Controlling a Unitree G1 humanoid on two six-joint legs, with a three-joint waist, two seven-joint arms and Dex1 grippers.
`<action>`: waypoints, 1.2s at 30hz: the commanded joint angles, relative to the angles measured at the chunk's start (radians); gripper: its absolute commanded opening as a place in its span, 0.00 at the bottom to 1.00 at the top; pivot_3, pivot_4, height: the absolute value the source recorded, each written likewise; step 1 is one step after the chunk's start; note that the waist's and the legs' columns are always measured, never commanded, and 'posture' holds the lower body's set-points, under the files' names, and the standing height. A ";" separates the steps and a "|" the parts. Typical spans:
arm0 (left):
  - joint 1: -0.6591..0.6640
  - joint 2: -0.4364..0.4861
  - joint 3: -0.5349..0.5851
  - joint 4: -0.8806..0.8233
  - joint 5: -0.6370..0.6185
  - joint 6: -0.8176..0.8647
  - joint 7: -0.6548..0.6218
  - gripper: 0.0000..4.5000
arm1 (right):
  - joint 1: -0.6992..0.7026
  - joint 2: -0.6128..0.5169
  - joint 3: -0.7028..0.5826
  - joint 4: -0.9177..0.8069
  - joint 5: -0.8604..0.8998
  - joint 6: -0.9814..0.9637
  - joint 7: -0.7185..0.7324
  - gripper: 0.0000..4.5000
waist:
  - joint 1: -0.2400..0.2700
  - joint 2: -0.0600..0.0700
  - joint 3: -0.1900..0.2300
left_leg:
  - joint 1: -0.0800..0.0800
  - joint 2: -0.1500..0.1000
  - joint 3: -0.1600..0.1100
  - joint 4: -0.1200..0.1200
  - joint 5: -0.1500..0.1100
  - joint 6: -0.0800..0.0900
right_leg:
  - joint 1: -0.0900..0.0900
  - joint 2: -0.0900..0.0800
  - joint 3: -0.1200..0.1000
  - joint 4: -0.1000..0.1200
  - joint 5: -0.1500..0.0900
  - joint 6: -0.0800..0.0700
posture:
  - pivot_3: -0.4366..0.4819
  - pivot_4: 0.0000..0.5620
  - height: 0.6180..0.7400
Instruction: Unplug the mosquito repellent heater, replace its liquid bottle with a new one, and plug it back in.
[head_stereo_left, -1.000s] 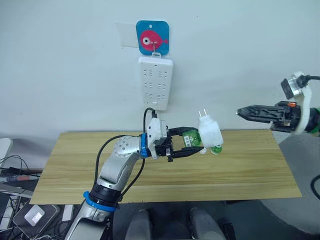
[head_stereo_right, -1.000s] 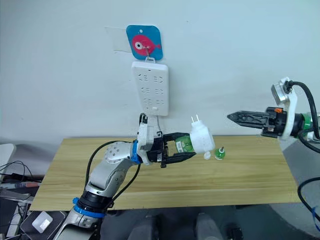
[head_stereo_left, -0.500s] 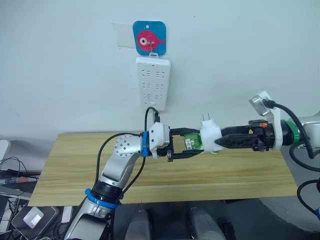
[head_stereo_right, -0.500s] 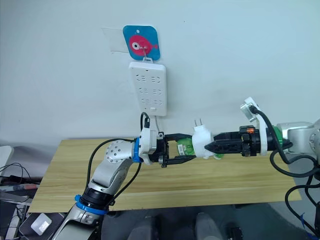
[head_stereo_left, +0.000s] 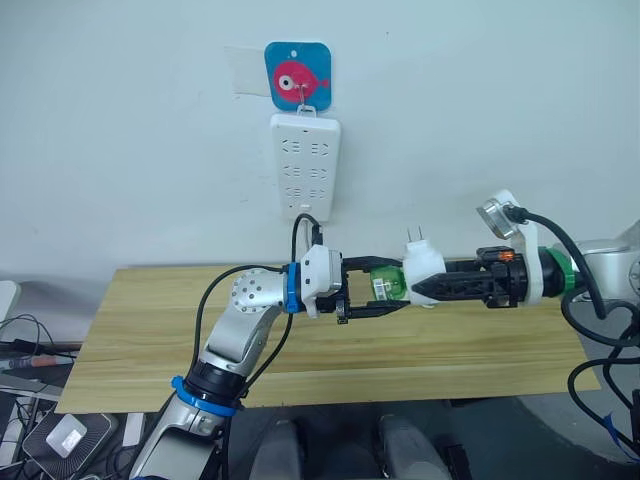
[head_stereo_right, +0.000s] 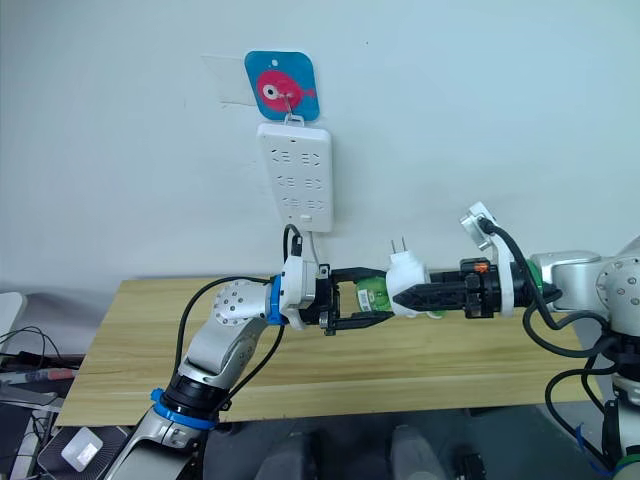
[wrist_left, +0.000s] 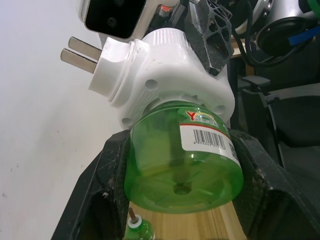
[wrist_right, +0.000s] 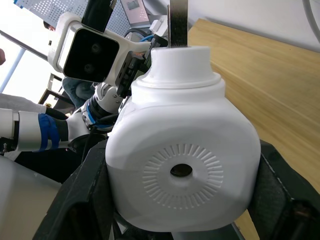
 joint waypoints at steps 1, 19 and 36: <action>-0.002 0.000 -0.006 -0.046 0.003 -0.013 0.008 0.50 | -0.009 0.000 -0.051 0.014 0.054 0.012 -0.015 0.66 | 0.000 0.000 0.000 | 0.000 0.000 0.000 0.000 0.000 0.000 | 0.000 0.000 0.000 0.000 0.000 0.000 | 0.32 0.30 1.00; -0.031 0.121 -0.048 -0.069 0.284 0.014 0.169 1.00 | 0.052 0.150 -0.096 -0.019 0.052 0.007 -0.503 0.66 | -0.001 0.000 0.000 | 0.000 0.000 0.000 0.000 0.000 0.000 | 0.000 0.000 0.000 0.000 0.000 0.000 | 0.32 0.27 1.00; -0.047 0.078 -0.169 -0.065 0.639 -0.073 0.375 1.00 | 0.076 0.147 -0.024 -0.026 0.374 -0.108 -0.857 0.66 | -0.001 0.000 0.000 | 0.000 0.000 0.000 0.000 0.000 0.000 | 0.000 0.000 0.000 0.001 0.000 0.000 | 0.32 0.26 1.00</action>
